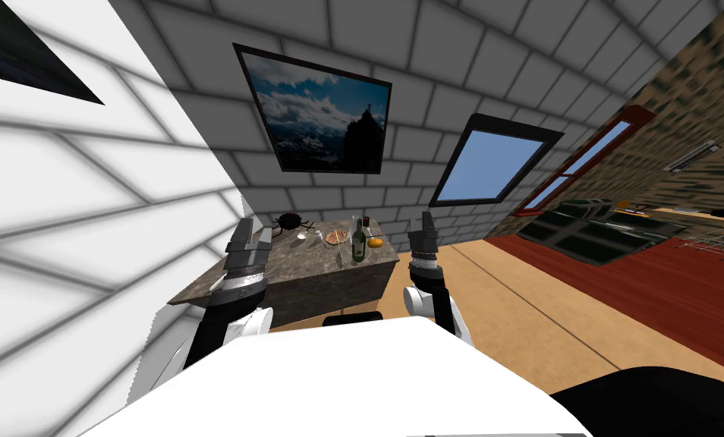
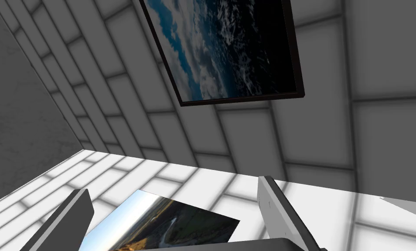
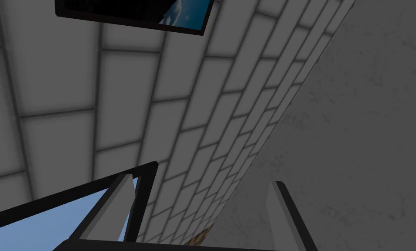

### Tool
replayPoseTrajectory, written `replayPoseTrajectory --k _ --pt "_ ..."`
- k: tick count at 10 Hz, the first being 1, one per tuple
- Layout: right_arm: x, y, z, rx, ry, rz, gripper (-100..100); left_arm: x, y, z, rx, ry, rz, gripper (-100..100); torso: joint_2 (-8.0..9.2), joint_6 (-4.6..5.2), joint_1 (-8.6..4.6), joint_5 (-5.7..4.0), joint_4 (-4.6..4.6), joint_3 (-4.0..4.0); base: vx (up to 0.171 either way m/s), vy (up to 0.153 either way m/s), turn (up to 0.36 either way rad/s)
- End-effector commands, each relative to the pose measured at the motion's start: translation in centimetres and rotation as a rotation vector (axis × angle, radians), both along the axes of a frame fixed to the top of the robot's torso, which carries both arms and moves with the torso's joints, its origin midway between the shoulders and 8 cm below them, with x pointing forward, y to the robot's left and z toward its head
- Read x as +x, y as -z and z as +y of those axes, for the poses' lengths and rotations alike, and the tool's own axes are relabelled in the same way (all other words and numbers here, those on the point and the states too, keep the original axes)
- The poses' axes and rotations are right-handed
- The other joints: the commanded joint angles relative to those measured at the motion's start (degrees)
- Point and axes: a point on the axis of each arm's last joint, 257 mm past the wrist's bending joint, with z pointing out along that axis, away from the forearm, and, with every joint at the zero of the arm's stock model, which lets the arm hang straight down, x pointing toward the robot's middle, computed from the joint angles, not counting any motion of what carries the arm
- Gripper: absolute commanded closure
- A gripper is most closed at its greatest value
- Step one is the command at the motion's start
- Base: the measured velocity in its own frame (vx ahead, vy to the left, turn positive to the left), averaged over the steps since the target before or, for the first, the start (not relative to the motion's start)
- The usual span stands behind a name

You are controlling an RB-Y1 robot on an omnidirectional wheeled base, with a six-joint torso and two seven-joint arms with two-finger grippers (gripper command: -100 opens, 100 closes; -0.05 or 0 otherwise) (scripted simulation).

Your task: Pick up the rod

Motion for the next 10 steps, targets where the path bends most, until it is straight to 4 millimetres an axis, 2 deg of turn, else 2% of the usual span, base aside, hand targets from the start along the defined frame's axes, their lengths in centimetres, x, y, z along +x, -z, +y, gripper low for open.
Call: replayPoseTrajectory --k 1,5,10 --pt "0.3 0.5 0.5 -0.05 -0.009 0.017 -100 0.0 0.0 0.0 0.0 0.0 0.0 0 0.0 0.0 0.0 0.0 0.0 0.0 -0.004 -0.028 0.017" --pt "1.7 3.2 1.5 -0.226 -0.008 0.089 -100 0.0 0.0 0.0 0.0 0.0 0.0 0 0.11 0.0 -0.46 -0.1 0.02 0.06 -0.028 -0.101 0.04" --pt "4.1 9.3 1.5 -0.518 0.037 0.215 -100 0.0 0.0 0.0 0.0 0.0 0.0 0 0.18 0.0 -0.79 -0.18 0.04 0.1 -0.043 -0.18 0.084"
